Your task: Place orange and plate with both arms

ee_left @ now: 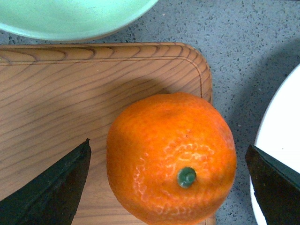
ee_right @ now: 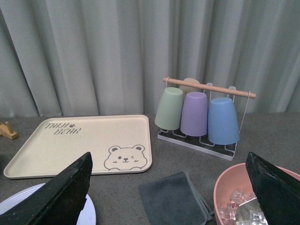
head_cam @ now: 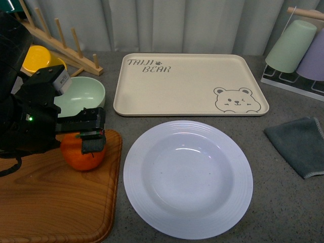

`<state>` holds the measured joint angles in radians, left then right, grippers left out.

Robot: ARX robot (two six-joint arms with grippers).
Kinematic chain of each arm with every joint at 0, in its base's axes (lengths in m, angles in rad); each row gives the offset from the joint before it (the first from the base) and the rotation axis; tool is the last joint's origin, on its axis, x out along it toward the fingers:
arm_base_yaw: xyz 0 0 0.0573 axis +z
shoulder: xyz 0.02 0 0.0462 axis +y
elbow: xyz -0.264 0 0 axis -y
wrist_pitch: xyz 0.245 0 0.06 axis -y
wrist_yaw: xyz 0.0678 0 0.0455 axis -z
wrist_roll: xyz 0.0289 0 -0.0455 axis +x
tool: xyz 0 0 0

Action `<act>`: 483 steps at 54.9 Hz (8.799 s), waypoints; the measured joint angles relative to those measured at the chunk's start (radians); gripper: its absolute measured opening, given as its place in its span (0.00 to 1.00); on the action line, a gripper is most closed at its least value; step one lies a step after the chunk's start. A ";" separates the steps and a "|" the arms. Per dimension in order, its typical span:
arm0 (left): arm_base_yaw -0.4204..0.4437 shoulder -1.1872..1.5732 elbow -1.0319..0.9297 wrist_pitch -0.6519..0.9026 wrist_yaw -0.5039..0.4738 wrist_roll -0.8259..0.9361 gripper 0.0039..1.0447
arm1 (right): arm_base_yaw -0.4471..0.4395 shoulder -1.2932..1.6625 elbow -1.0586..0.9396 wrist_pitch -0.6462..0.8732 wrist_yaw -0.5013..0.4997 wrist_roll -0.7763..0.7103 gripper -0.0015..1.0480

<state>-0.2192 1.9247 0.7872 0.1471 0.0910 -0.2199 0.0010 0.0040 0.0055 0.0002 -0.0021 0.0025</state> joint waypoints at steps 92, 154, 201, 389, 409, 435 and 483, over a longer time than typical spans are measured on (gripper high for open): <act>-0.431 0.059 0.187 -0.098 -0.021 -0.283 0.62 | 0.000 0.000 0.000 0.000 0.000 0.000 0.91; -0.140 -0.330 -0.348 0.758 -0.428 0.069 0.70 | 0.000 0.000 0.000 0.000 0.000 0.000 0.91; 0.130 -1.042 -0.751 0.686 -0.174 0.212 0.04 | 0.000 0.000 0.000 0.000 0.000 0.000 0.91; 0.217 -1.921 -0.767 -0.146 -0.091 0.215 0.94 | 0.031 2.216 0.782 0.493 -0.800 0.446 0.91; 0.217 -1.921 -0.767 -0.146 -0.091 0.215 0.94 | 0.082 2.249 0.821 0.514 -0.796 0.505 0.91; 0.217 -1.921 -0.767 -0.146 -0.091 0.215 0.94 | 0.079 2.249 0.820 0.508 -0.778 0.507 0.41; 0.217 -1.921 -0.767 -0.146 -0.091 0.215 0.94 | 0.038 2.212 0.690 0.882 -0.896 0.662 0.02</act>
<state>-0.0025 0.0036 0.0200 0.0006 0.0002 -0.0051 0.0387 2.2158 0.6960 0.8822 -0.8978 0.6647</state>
